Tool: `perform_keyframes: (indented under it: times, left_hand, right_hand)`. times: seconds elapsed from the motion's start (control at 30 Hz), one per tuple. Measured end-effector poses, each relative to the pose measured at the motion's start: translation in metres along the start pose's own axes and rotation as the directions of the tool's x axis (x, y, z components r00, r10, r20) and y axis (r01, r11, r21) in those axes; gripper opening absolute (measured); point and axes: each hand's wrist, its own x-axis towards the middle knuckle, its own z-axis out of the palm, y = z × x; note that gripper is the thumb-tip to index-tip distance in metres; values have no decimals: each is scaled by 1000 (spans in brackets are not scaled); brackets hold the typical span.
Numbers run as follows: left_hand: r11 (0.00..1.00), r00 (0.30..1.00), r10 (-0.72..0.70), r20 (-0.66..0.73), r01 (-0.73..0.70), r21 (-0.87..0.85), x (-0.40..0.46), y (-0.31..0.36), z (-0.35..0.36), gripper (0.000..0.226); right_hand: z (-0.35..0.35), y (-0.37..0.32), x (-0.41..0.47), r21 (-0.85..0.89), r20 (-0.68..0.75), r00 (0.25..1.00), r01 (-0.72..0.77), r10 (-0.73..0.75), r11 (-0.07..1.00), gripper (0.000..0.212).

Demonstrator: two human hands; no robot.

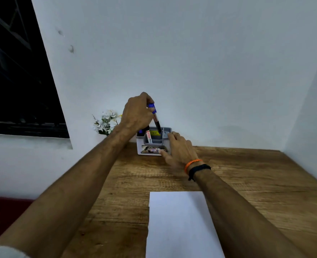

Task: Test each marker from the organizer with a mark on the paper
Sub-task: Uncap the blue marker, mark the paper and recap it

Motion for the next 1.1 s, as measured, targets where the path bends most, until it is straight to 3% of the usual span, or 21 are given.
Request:
perform_keyframes:
  times: [0.13,0.23,0.37,0.43,0.5,0.7,0.87,0.97,1.1]
  left_hand:
    - [980,998,-61,-9,58,-192,-27,4,-17,17]
    - [926,987,-155,49,162,-340,-55,2,-21,14]
    - [735,939,-293,180,341,-586,-97,-5,-16,15]
    - [645,910,-332,248,411,-644,-116,-10,-13,15]
    - [624,897,-302,323,442,-644,-132,-16,-11,18]
    - [863,861,25,508,238,-446,-143,-30,3,18]
    - [902,759,173,628,135,-411,-148,-33,25,12]
    - [941,742,248,622,-33,-336,-152,-37,34,10]
    - [925,761,324,561,-131,-357,-156,-35,32,16]
  right_hand:
    - [-15,-8,-16,369,-148,981,-64,127,927,76]
    - [-24,-10,-33,626,-116,967,-107,228,773,70]
    - [-27,-2,-61,748,-23,986,-92,165,658,39]
    - [-28,1,-74,820,7,990,-86,141,566,23]
    - [-29,5,-86,876,61,991,-109,116,470,16]
    - [-29,23,-107,922,159,986,-167,51,350,13]
    - [-15,29,-109,956,241,968,-250,74,155,27]
    - [-8,20,-110,952,267,964,-267,25,147,28]
    - [-2,9,-110,960,234,972,-232,2,155,19]
